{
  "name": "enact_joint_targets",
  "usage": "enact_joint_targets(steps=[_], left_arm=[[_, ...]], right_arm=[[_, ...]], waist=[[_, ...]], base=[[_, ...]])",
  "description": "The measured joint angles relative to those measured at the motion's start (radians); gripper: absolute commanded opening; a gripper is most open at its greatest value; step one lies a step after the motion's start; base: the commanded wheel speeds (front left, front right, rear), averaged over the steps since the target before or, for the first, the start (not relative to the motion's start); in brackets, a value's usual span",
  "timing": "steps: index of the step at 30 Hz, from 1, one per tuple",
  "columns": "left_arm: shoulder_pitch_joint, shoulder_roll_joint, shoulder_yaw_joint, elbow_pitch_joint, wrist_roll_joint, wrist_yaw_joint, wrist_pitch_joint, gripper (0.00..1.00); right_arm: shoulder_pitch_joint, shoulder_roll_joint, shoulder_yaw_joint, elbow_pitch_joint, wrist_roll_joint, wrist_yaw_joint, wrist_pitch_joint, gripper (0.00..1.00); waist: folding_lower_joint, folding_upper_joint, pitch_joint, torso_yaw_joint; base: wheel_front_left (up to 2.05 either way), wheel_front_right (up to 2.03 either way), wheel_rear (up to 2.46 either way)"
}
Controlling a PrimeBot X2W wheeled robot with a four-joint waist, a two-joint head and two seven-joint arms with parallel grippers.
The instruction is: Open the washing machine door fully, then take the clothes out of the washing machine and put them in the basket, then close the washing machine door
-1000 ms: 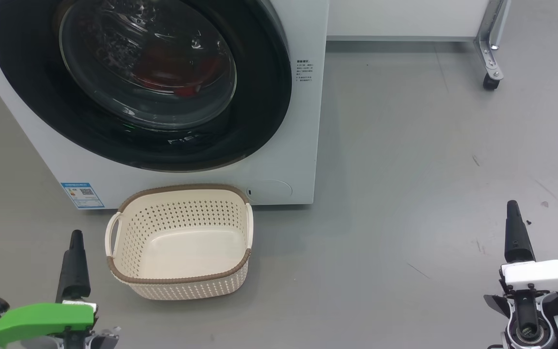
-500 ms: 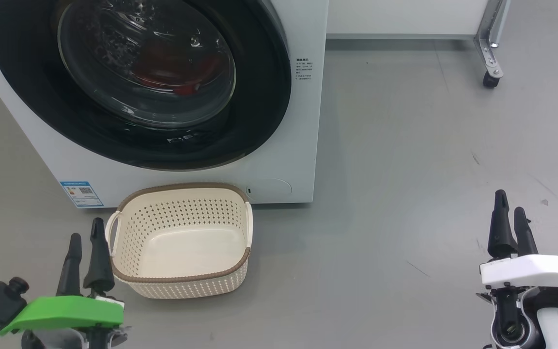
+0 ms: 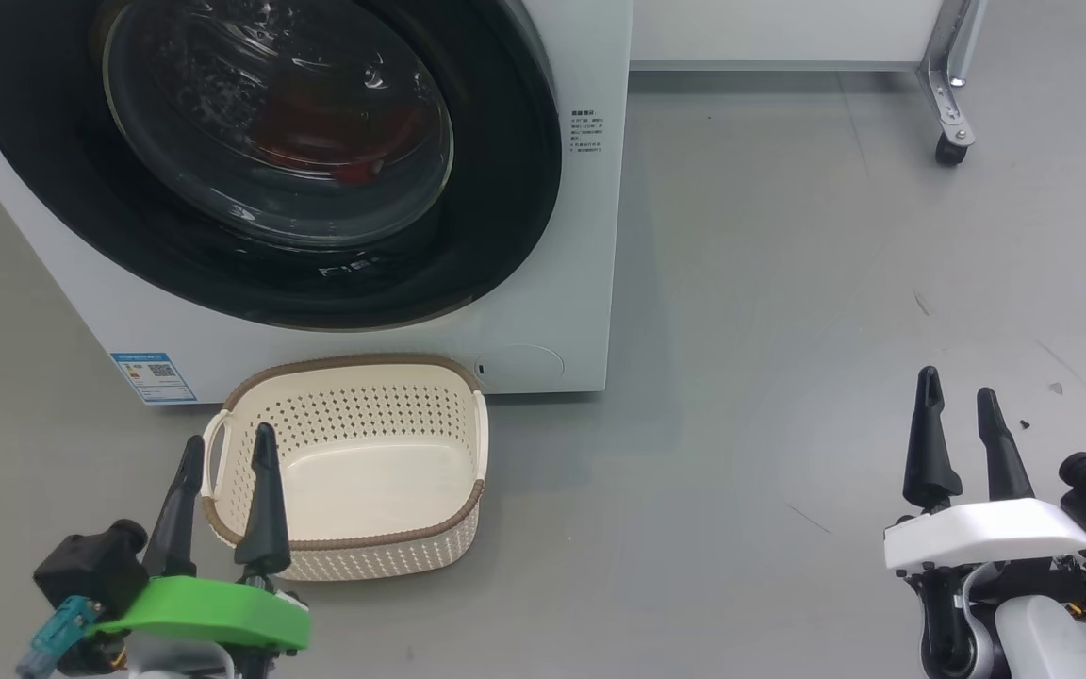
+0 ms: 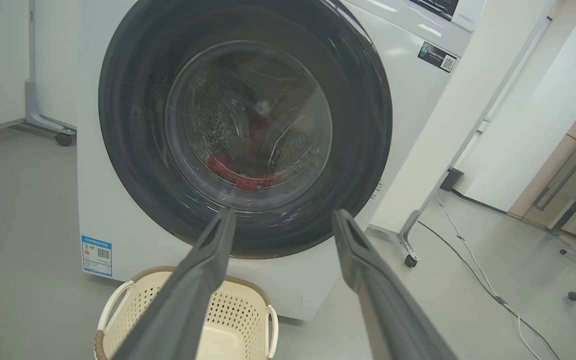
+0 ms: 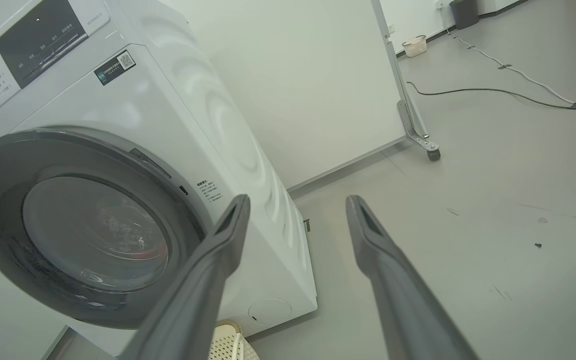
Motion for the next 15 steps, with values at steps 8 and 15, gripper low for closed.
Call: enact_joint_targets(steps=[8, 15], left_arm=[[0.003, -0.001, -0.047, 0.019, 0.182, 0.036, -0.023, 1.0], [0.009, -0.002, -0.077, 0.047, 0.306, 0.067, -0.04, 1.0]], right_arm=[[0.0, -0.008, 0.044, 0.018, -0.16, -0.02, -0.026, 1.0], [0.001, -0.016, 0.086, 0.042, -0.281, -0.035, -0.043, 1.0]], waist=[[0.0, 0.0, 0.001, -0.002], [0.0, 0.0, 0.002, -0.003]], base=[[0.0, 0.0, 0.0], [0.0, 0.0, 0.0]])
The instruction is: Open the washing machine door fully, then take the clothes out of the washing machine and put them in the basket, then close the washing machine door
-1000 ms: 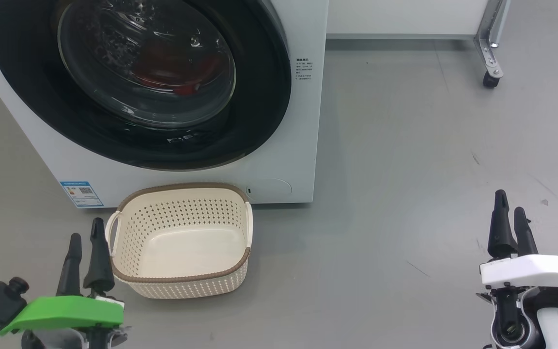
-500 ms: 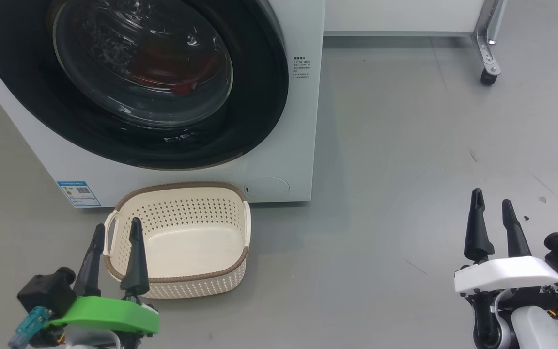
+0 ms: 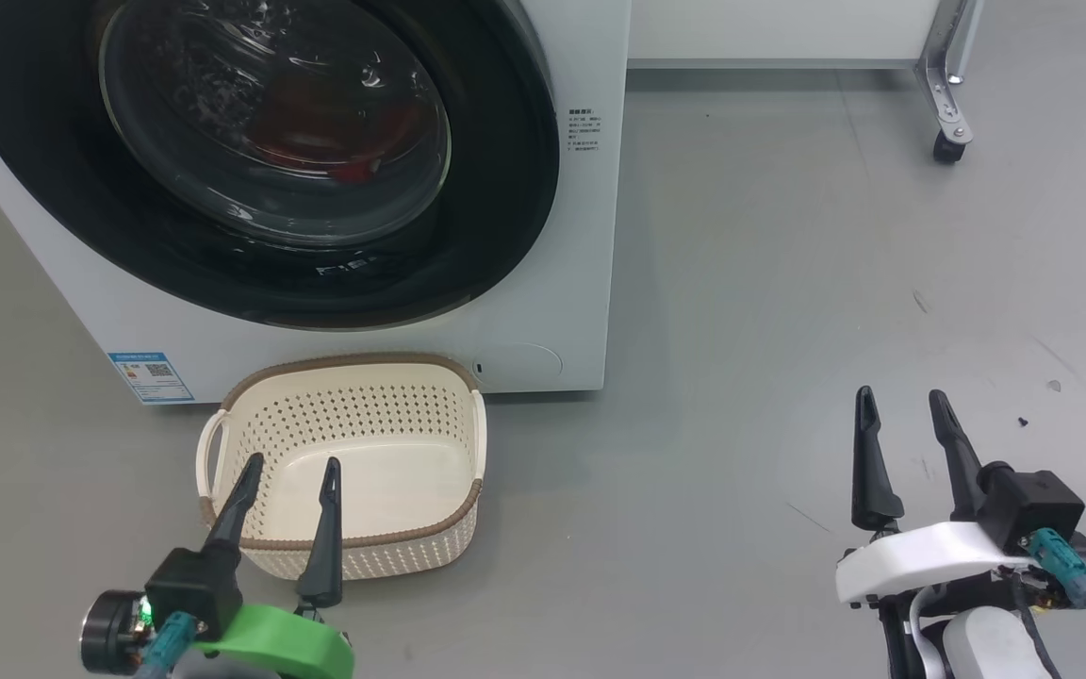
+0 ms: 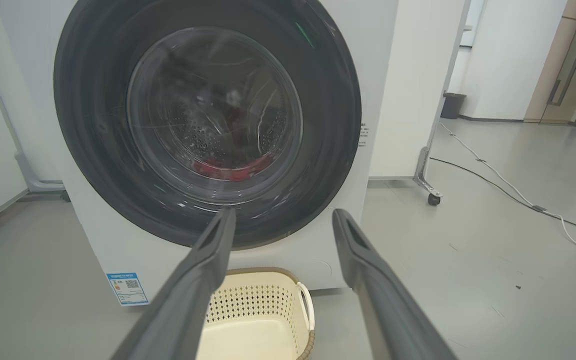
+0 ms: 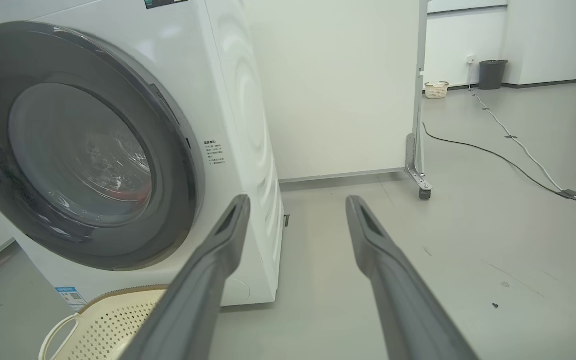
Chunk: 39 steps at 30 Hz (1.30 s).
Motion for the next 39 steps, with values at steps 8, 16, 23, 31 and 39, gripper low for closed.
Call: enact_joint_targets(steps=[8, 16, 23, 31, 39], left_arm=[[0.014, -0.002, -0.035, 0.048, 0.094, 0.034, -0.018, 1.0], [0.016, -0.002, -0.042, 0.105, 0.005, 0.053, -0.018, 1.0], [0.016, -0.002, -0.039, 0.132, -0.119, 0.065, -0.018, 1.0], [0.013, -0.002, -0.051, 0.146, -0.119, 0.074, -0.018, 1.0], [0.008, -0.002, -0.065, 0.163, -0.118, 0.075, -0.018, 1.0]], right_arm=[[0.0, 0.001, 0.027, 0.027, -0.089, -0.016, -0.016, 1.0], [0.0, 0.003, 0.041, 0.067, -0.088, -0.017, -0.006, 1.0], [0.0, 0.004, 0.045, 0.092, -0.079, -0.016, 0.002, 1.0], [-0.001, 0.005, 0.05, 0.109, -0.072, -0.016, 0.004, 1.0], [-0.003, 0.005, 0.055, 0.127, -0.07, -0.016, 0.006, 1.0]], waist=[[0.0, 0.0, -0.001, -0.003], [0.0, 0.0, -0.003, -0.005], [0.0, 0.0, -0.004, -0.006], [0.0, 0.0, -0.008, -0.01], [0.0, 0.0, -0.01, -0.011]], base=[[0.0, 0.0, 0.0], [0.0, 0.0, 0.0], [0.0, 0.0, 0.0], [0.0, 0.0, 0.0], [0.0, 0.0, 0.0]])
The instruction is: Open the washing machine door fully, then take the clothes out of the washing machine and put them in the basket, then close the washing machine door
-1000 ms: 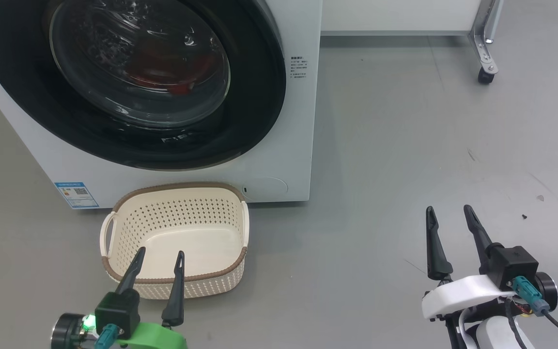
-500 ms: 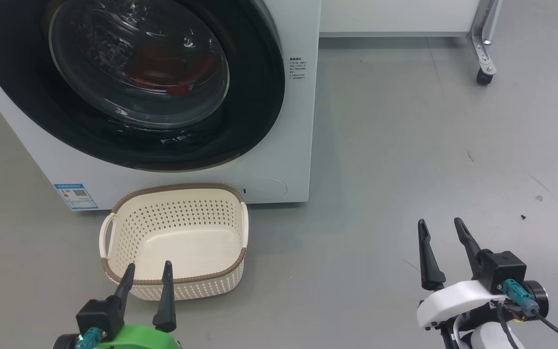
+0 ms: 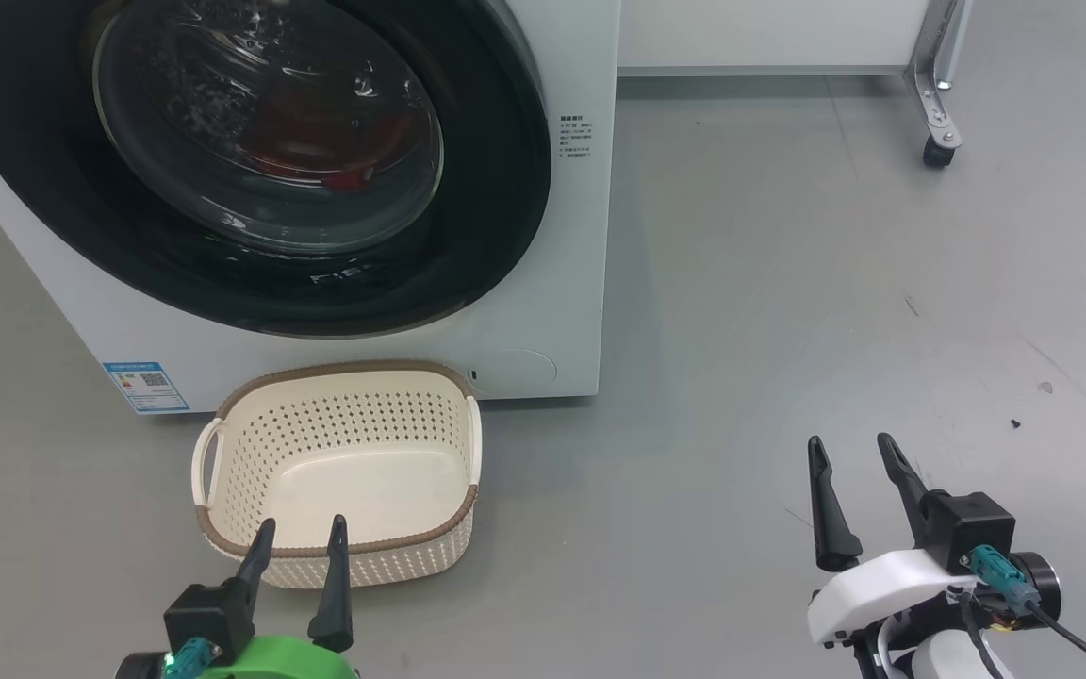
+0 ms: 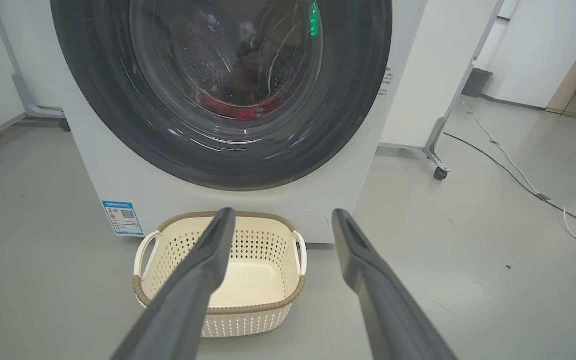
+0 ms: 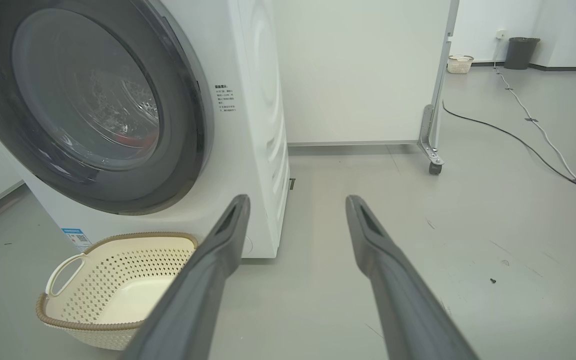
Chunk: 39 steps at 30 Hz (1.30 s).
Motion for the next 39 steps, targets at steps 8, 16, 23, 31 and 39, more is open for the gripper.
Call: enact_joint_targets(steps=[8, 16, 23, 31, 39], left_arm=[[-0.006, 0.0, -0.004, 0.004, 0.0, 0.005, 0.0, 1.0], [-0.016, 0.0, -0.009, 0.009, 0.0, 0.009, 0.0, 1.0], [-0.016, 0.0, -0.018, 0.012, 0.0, 0.009, 0.0, 1.0], [-0.018, 0.0, -0.027, 0.016, 0.0, 0.009, 0.0, 1.0], [-0.037, 0.0, -0.04, 0.015, 0.0, 0.009, 0.0, 1.0]], right_arm=[[-0.008, 0.0, 0.006, 0.01, 0.001, 0.0, 0.0, 1.0], [-0.013, 0.0, 0.01, 0.017, 0.001, 0.0, 0.0, 1.0], [-0.018, 0.0, 0.012, 0.024, 0.001, 0.0, 0.0, 1.0], [-0.02, 0.0, 0.013, 0.026, 0.007, 0.001, 0.0, 0.0], [-0.036, 0.003, -0.028, -0.001, 0.064, 0.002, -0.004, 0.0]], waist=[[0.0, 0.0, 0.0, 0.003], [0.0, 0.0, -0.001, 0.005], [0.0, 0.0, -0.002, 0.006], [0.0, 0.0, 0.001, 0.009], [0.0, 0.0, 0.025, 0.027]], base=[[0.0, 0.0, 0.0], [0.0, 0.0, 0.0], [0.0, 0.0, 0.0], [0.0, 0.0, 0.0], [0.0, 0.0, 0.0]])
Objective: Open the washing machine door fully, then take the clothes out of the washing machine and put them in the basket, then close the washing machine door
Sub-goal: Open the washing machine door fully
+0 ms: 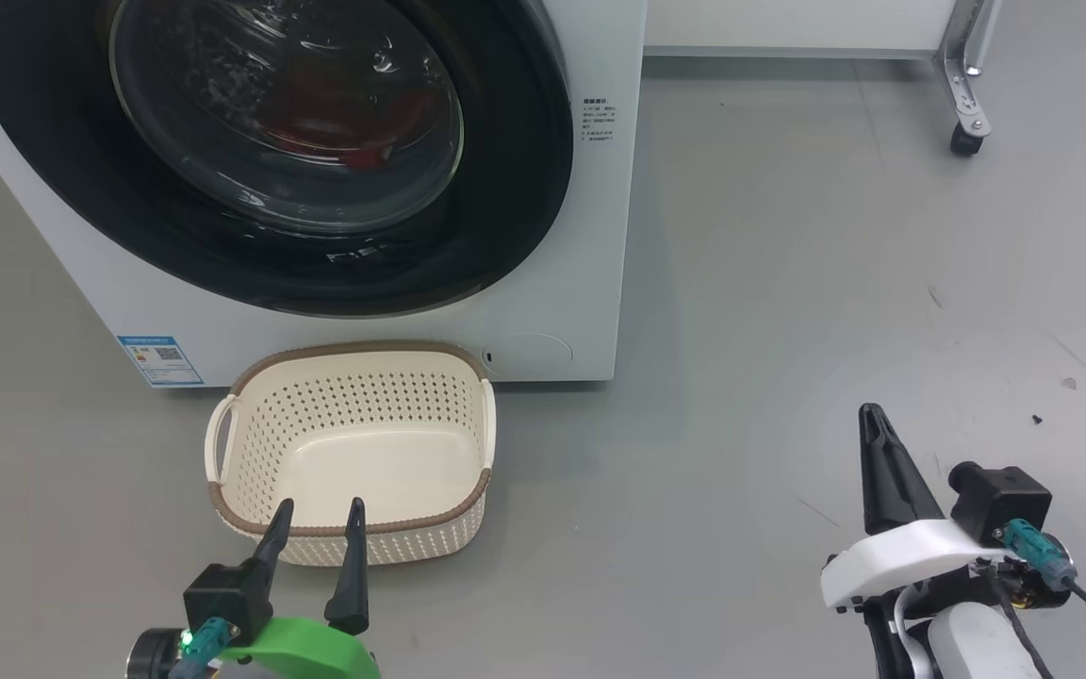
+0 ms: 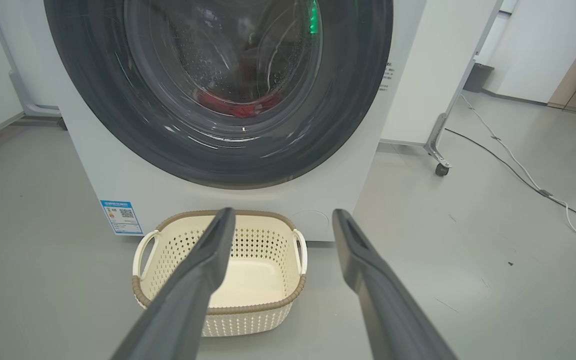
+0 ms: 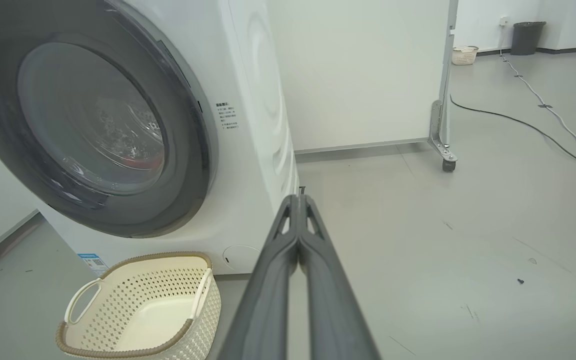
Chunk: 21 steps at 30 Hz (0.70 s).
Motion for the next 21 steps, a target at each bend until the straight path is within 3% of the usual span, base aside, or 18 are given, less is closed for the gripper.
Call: enact_joint_targets(steps=[10, 21], left_arm=[[-0.027, 0.0, -0.015, -0.013, 0.002, 0.0, 0.0, 1.0], [-0.088, -0.001, -0.033, -0.039, 0.012, -0.001, 0.0, 1.0]], right_arm=[[-0.076, 0.007, -0.098, -0.026, 0.233, 0.044, 0.019, 0.0], [-0.278, 0.007, -0.213, -0.04, 0.456, 0.044, 0.128, 0.0]], waist=[[0.0, 0.0, 0.057, 0.029], [0.0, 0.0, 0.158, 0.07]], base=[[0.0, 0.0, 0.0], [0.0, 0.0, 0.0]])
